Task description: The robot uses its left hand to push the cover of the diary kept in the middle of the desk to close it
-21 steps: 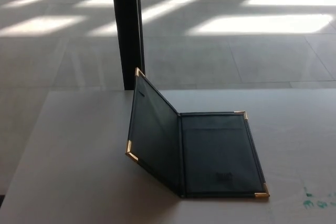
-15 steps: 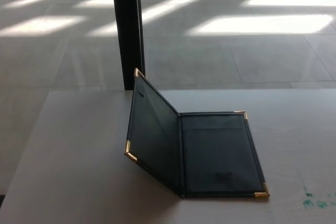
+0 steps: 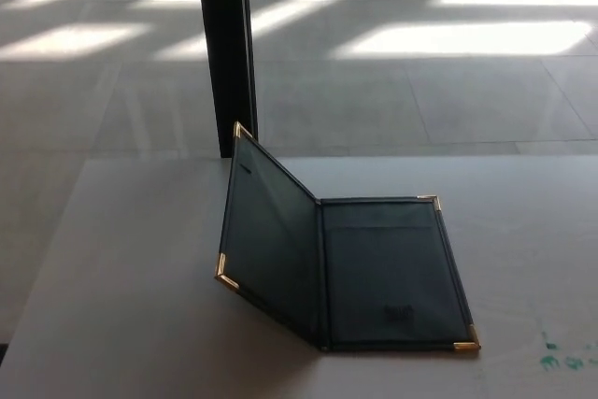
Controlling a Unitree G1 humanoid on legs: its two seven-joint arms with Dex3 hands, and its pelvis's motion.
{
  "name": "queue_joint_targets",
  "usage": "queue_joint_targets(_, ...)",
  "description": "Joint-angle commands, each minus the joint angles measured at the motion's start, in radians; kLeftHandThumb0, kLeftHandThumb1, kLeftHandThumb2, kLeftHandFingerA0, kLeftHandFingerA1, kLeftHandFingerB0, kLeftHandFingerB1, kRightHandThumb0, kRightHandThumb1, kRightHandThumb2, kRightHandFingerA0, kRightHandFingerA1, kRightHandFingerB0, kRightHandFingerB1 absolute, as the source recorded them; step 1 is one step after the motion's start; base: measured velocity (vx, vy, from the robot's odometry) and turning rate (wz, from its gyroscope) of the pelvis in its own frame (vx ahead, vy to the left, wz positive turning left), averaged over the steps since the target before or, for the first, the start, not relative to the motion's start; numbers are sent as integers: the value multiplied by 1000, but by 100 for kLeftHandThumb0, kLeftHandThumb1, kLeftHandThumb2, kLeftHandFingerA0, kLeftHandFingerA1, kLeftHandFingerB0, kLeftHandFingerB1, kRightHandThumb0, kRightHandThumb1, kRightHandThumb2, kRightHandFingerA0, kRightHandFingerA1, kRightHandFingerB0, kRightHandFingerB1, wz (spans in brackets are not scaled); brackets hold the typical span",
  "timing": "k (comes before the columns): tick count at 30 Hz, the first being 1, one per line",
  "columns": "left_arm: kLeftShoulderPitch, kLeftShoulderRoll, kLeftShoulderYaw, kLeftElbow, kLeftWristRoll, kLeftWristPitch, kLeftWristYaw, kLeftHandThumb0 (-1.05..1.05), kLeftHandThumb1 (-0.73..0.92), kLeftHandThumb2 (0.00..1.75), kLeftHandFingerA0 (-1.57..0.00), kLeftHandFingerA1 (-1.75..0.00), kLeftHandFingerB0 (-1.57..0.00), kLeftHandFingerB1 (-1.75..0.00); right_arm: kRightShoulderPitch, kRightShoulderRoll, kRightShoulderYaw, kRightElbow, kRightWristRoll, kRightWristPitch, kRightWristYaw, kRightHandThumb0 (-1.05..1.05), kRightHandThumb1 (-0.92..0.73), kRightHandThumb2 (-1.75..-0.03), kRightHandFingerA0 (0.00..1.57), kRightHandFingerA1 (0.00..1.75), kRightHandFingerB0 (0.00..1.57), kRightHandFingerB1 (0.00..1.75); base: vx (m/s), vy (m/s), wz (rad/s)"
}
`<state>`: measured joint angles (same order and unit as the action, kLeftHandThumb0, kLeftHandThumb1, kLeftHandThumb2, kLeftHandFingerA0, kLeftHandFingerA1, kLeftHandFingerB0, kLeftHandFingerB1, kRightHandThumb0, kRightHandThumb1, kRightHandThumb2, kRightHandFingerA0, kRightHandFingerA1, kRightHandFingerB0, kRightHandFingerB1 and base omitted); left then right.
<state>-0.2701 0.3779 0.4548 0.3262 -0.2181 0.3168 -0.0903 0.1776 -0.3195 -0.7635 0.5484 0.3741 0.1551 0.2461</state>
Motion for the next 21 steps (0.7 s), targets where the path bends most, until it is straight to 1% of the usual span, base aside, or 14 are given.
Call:
queue_joint_targets(1, -93, 41, -16, -70, -32, 138, 3, -64, 92, 67, -44, -43, -36, -39, 17, -16, 1, -21, 43, 18, 17, -92, -84, -66, 67, 79, 59, 66, 0, 0, 0)
queue_joint_targets(2, -157, 44, -22, -89, -48, 157, -1, -67, 88, 69, -42, -47, -35, -41, 8, -18, -5, -6, 52, 22, 13, -91, -83, -66, 68, 79, 61, 65, 0, 0, 0)
queue_joint_targets(3, -192, 46, -30, -101, -47, 167, 1, -65, 92, 69, -46, -46, -38, -41, 5, -21, -5, 5, 55, 20, 16, -91, -84, -65, 69, 79, 62, 65, 0, 0, 0)
queue_joint_targets(6, -260, 52, -50, -102, -36, 191, 6, -67, 91, 67, -50, -46, -41, -41, 9, -24, -2, 1, 55, 28, 8, -91, -84, -66, 70, 79, 62, 65, 0, 0, 0)
queue_joint_targets(8, -327, 46, -71, -80, -30, 198, 12, -67, 90, 67, -50, -45, -41, -40, 7, -25, 0, 7, 54, 23, 4, -91, -84, -66, 70, 79, 62, 65, 0, 0, 0)
queue_joint_targets(9, -327, 48, -67, -81, -30, 202, 13, -67, 90, 67, -50, -45, -41, -40, 4, -25, 4, 7, 53, 23, 3, -91, -84, -66, 70, 79, 62, 65, 0, 0, 0)
queue_joint_targets(11, -370, 33, -89, -38, -23, 176, 3, -68, 89, 66, -49, -47, -39, -41, 7, -24, 6, 4, 55, 21, 7, -92, -84, -66, 71, 80, 62, 66, 0, 0, 0)
queue_joint_targets(12, -402, 14, -110, 7, -17, 148, -4, -70, 83, 70, -50, -48, -37, -42, 8, -23, 6, 2, 57, 20, 9, -92, -83, -66, 72, 80, 63, 66, 0, 0, 0)
queue_joint_targets(13, -407, 8, -120, 22, -10, 136, 0, -70, 83, 70, -50, -48, -37, -42, 8, -21, 5, 0, 61, 22, 7, -92, -83, -66, 72, 80, 63, 66, 0, 0, 0)
queue_joint_targets(14, -408, -6, -127, 36, -10, 126, 3, -67, 89, 66, -49, -46, -39, -41, 8, -23, 6, 2, 60, 20, 6, -93, -83, -65, 72, 79, 63, 66, 0, 0, 0)
queue_joint_targets(16, -411, -5, -130, 46, -12, 120, 4, -67, 89, 66, -49, -46, -39, -41, 8, -23, 7, 3, 62, 20, 6, -93, -83, -65, 72, 79, 63, 66, 0, 0, 0)
queue_joint_targets(18, -385, -33, -179, 92, 4, 121, -13, -68, 92, 67, -41, -45, -34, -40, 8, -16, 7, -3, 68, 23, 1, -91, -83, -65, 71, 80, 63, 66, 0, 0, 0)
queue_joint_targets(19, -366, -54, -184, 103, -2, 135, -6, -69, 74, 110, -33, -59, -19, -49, 8, -21, 13, 6, 61, 14, 4, -90, -85, -65, 73, 80, 63, 65, 0, 0, 0)
queue_joint_targets(21, -353, -63, -199, 103, 2, 150, 8, -69, 74, 111, -33, -58, -17, -49, -1, -27, 12, 32, 63, 6, 8, -92, -84, -67, 73, 79, 62, 65, 0, 0, 0)
